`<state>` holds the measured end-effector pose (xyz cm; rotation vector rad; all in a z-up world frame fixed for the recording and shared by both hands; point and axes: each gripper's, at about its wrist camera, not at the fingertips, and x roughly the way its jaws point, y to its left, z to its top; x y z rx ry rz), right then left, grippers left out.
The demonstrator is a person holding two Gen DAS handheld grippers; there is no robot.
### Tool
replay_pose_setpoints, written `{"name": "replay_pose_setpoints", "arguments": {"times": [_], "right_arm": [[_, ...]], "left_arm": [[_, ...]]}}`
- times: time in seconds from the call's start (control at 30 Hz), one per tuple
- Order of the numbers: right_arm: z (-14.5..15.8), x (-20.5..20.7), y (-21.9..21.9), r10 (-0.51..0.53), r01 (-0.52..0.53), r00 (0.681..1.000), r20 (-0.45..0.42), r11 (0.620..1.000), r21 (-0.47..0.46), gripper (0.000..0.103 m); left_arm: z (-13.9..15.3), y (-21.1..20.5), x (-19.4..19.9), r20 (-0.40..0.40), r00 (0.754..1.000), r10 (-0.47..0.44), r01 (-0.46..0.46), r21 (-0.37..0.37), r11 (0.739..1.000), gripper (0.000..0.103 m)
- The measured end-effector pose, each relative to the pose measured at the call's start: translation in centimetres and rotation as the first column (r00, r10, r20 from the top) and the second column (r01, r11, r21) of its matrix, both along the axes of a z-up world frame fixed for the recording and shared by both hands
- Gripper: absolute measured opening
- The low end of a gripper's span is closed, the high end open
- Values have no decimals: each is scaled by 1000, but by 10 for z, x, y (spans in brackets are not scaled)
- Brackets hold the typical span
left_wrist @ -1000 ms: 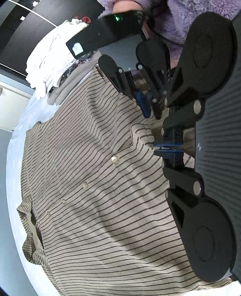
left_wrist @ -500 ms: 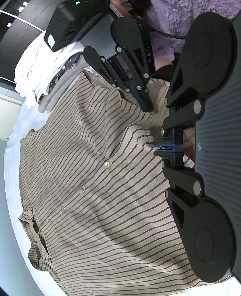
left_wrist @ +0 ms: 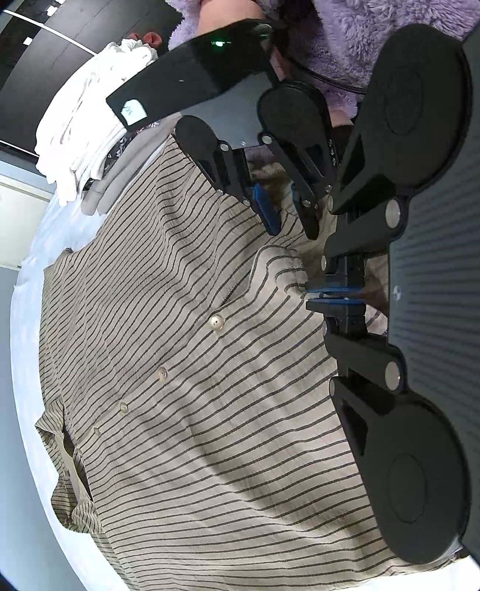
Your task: Fold clothes
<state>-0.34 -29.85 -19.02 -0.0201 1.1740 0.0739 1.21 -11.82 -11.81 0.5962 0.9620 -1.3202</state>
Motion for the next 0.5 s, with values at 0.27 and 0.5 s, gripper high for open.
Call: {"name": "replay_pose_setpoints", "arguments": {"times": [0.27, 0.5], "right_arm": [[3, -11, -11, -74, 72, 996, 57, 997, 38, 5], [20, -12, -14, -100, 93, 990, 95, 993, 79, 4]], "left_arm": [[-1, 1, 1, -4, 1000, 2, -2, -1, 1000, 2], [-3, 1, 0, -8, 1000, -15, 15, 7, 1000, 2]]}}
